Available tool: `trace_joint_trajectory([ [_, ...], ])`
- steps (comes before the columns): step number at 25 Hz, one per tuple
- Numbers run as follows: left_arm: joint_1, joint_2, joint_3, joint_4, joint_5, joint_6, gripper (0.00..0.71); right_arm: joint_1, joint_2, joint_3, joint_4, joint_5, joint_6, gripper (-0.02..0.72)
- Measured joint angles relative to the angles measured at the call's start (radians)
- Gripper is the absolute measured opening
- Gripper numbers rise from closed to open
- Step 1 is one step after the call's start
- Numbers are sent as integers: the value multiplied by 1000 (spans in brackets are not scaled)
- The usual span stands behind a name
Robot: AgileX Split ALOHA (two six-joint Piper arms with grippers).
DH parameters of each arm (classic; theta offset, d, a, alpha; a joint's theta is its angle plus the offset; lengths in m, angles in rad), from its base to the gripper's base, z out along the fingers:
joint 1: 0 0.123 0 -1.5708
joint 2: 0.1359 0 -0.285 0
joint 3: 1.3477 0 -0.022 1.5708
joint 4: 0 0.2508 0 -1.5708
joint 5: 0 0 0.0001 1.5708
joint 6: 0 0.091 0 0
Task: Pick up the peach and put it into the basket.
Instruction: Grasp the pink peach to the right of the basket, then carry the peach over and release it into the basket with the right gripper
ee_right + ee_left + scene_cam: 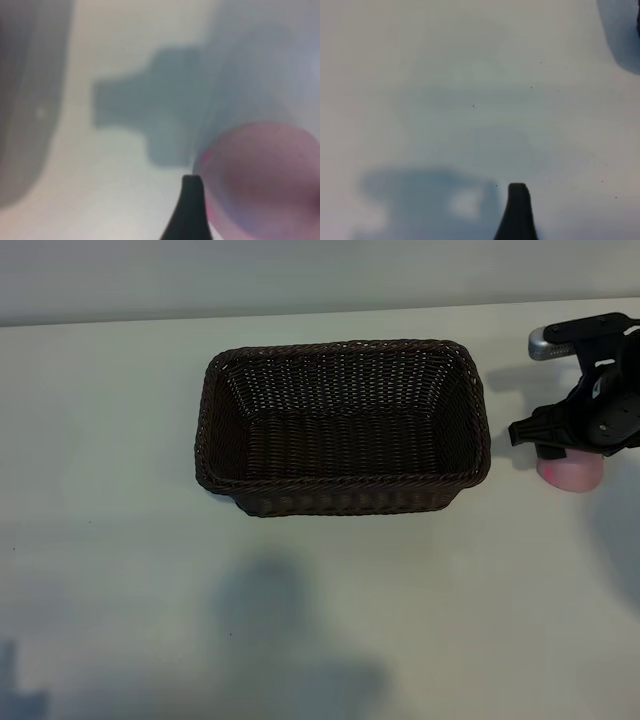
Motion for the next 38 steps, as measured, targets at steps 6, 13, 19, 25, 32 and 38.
trace_joint_trajectory([
  [6, 0, 0, 0, 0, -1, 0, 594, -19, 32, 0, -5, -2, 7, 546],
  [13, 0, 0, 0, -3, -2, 0, 594, -22, 39, -5, -8, 2, 29, 91],
  [19, 0, 0, 0, -3, -2, 0, 594, -22, 24, -44, -8, 70, 33, 41],
  [25, 0, 0, 0, -3, -2, 0, 594, -22, -45, -207, -4, 322, -4, 41],
  [32, 0, 0, 1, -3, -2, 0, 594, -22, -100, -363, 41, 496, -74, 41],
  [38, 0, 0, 1, -3, -2, 0, 594, -20, -102, -424, 123, 558, -137, 41],
])
